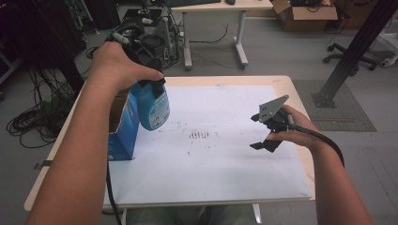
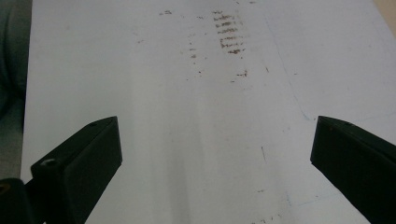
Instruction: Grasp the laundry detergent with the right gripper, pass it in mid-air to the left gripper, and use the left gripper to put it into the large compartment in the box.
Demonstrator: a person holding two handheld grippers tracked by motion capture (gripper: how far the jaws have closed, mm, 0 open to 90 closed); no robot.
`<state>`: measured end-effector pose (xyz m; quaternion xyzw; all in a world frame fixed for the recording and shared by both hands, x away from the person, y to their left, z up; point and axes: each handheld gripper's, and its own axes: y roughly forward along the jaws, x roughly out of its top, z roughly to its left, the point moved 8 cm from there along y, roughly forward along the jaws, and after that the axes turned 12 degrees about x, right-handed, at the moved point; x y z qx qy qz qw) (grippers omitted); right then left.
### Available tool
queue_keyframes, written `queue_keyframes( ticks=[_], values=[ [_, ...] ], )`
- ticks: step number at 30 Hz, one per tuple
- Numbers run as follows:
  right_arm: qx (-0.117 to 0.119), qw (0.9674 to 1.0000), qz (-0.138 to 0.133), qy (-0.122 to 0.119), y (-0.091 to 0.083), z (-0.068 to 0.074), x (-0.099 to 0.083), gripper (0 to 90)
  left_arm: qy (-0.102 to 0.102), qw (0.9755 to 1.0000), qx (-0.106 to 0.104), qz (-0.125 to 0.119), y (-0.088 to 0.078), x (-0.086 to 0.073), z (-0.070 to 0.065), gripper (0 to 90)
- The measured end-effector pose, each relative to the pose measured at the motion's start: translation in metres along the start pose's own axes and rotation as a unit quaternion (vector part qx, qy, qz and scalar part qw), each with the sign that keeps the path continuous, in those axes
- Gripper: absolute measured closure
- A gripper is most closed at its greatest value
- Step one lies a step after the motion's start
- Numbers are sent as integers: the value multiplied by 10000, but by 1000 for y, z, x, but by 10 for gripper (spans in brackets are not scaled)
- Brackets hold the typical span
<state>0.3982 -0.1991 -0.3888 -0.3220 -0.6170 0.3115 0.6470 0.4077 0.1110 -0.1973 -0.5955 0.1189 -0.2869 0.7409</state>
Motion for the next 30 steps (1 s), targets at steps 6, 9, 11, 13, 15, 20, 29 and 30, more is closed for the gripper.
queue_keyframes(
  ticks=[6,9,11,13,15,20,29,30],
  values=[
    [26,9999,160,17,0,-2,-2,21,-424,9991,93,-8,-11,-3,21,385],
    [27,9998,208,45,0,-4,-3,22,-643,9978,159,-39,-19,-4,32,385],
    [28,9998,215,46,0,-4,-3,22,-767,9969,190,-28,-24,-6,39,385],
    [32,9998,180,48,0,-3,-3,22,-872,9959,228,-1,-29,-7,46,385],
    [47,9998,191,60,2,-3,-4,21,-1009,9945,281,15,-34,-8,53,385],
    [55,9997,222,101,3,-5,-7,23,-1319,9906,335,96,-43,-9,64,385],
    [105,9996,242,106,3,-5,-8,23,-1828,9827,261,126,-41,-21,88,385],
    [107,9996,238,123,3,-5,-8,23,-1898,9814,275,113,-41,-23,92,385]
  ],
)
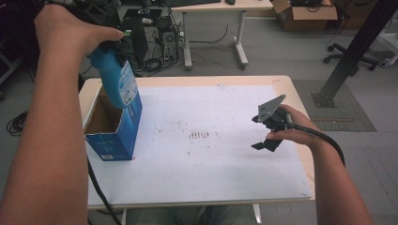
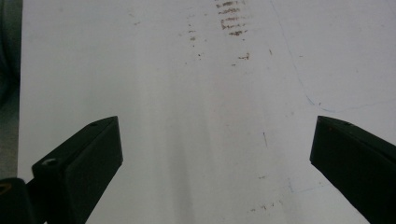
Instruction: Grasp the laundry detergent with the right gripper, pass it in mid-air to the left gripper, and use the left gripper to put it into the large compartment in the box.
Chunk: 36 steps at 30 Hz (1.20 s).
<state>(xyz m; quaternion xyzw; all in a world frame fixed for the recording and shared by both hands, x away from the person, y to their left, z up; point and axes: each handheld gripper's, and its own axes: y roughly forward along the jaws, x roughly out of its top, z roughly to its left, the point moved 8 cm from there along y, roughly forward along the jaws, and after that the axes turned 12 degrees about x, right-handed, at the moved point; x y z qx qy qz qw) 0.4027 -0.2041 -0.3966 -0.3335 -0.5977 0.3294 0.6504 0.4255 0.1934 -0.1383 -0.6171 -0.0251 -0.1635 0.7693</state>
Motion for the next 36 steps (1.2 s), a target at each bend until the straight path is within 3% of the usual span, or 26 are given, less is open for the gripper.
queue_keyframes(
  ticks=[6,12,36],
  values=[
    [83,9999,47,95,-1,-1,-2,25,-450,9987,11,225,11,-6,22,385],
    [86,9999,90,81,-3,-2,-1,25,-662,9971,101,371,23,-13,40,385],
    [143,9998,111,127,0,-2,0,25,-907,9947,86,485,64,-22,54,385]
  ],
)
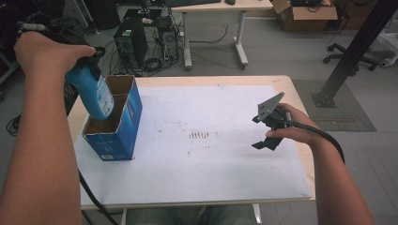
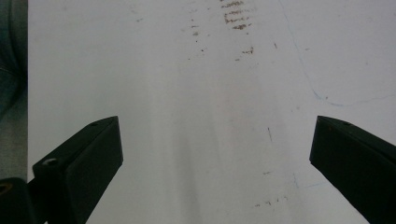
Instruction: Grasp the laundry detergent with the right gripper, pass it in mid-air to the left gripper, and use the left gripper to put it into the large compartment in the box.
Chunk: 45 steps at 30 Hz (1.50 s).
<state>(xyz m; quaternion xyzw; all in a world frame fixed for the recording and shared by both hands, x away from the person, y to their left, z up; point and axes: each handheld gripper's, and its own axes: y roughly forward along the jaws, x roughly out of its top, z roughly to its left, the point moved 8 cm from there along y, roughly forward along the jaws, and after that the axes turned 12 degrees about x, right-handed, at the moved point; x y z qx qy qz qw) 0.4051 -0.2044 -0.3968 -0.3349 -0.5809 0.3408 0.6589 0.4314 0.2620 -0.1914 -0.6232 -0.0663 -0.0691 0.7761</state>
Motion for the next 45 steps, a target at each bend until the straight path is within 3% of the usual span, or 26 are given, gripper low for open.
queue_keyframes(
  ticks=[18,26,45],
  values=[
    [19,10000,-16,-14,5,-1,4,25,152,9998,36,113,41,-7,-10,385],
    [19,10000,-32,-17,6,-1,5,25,264,9992,216,210,62,-10,-17,385],
    [49,10000,-13,-7,10,-1,4,26,319,9983,211,429,106,-16,-26,385]
  ],
)
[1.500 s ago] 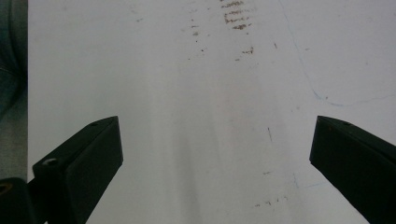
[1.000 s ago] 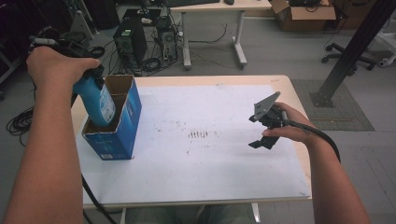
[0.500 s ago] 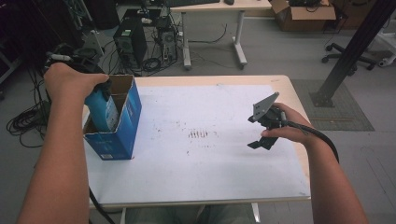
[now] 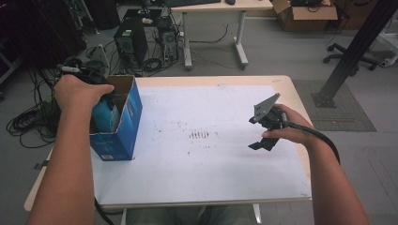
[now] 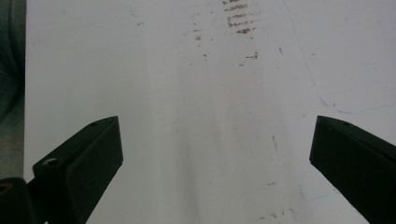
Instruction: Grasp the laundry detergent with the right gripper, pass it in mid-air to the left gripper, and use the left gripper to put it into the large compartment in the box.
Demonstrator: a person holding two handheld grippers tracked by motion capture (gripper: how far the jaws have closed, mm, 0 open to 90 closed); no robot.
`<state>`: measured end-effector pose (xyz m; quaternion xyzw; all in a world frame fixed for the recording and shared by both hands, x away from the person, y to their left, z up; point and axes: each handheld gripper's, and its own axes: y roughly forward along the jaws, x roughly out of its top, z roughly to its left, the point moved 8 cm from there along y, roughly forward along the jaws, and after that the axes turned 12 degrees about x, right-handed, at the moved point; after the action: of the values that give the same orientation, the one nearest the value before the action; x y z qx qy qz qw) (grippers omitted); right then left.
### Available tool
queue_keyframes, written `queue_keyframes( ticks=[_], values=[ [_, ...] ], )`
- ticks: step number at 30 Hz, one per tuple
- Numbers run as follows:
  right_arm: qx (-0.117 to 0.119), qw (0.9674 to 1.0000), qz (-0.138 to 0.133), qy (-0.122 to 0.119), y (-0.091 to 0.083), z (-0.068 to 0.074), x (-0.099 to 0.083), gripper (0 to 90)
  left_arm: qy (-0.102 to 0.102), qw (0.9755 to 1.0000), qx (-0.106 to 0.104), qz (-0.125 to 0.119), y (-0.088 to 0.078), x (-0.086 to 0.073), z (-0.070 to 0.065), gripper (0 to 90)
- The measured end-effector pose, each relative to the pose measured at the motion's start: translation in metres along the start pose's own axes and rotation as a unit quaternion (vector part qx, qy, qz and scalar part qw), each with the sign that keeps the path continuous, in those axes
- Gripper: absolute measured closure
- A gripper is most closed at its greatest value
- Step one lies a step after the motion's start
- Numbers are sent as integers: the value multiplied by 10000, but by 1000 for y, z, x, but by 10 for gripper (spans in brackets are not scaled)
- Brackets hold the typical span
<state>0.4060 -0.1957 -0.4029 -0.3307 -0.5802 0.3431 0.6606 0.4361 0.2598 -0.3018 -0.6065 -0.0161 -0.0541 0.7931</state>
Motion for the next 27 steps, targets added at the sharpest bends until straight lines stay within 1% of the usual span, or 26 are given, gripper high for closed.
queue_keyframes(
  ticks=[2,6,13,14,16,19,27],
  values=[
    [15,10000,-15,7,1,0,0,26,-33,10000,9,12,4,0,-1,385],
    [34,10000,-37,-7,3,0,1,26,-6,10000,87,3,11,-1,-2,385],
    [26,10000,-49,6,3,-1,1,27,10,10000,16,62,26,-3,-4,385],
    [26,10000,-50,6,3,-1,2,26,-14,10000,16,62,28,-3,-4,385],
    [36,10000,-38,5,4,-1,1,27,9,9999,51,102,32,-5,-5,385],
    [33,10000,-36,22,4,-1,1,27,16,9999,48,126,38,-6,-5,385],
    [46,10000,-36,19,6,-2,0,27,41,9999,4,132,49,-7,-9,385]
  ],
)
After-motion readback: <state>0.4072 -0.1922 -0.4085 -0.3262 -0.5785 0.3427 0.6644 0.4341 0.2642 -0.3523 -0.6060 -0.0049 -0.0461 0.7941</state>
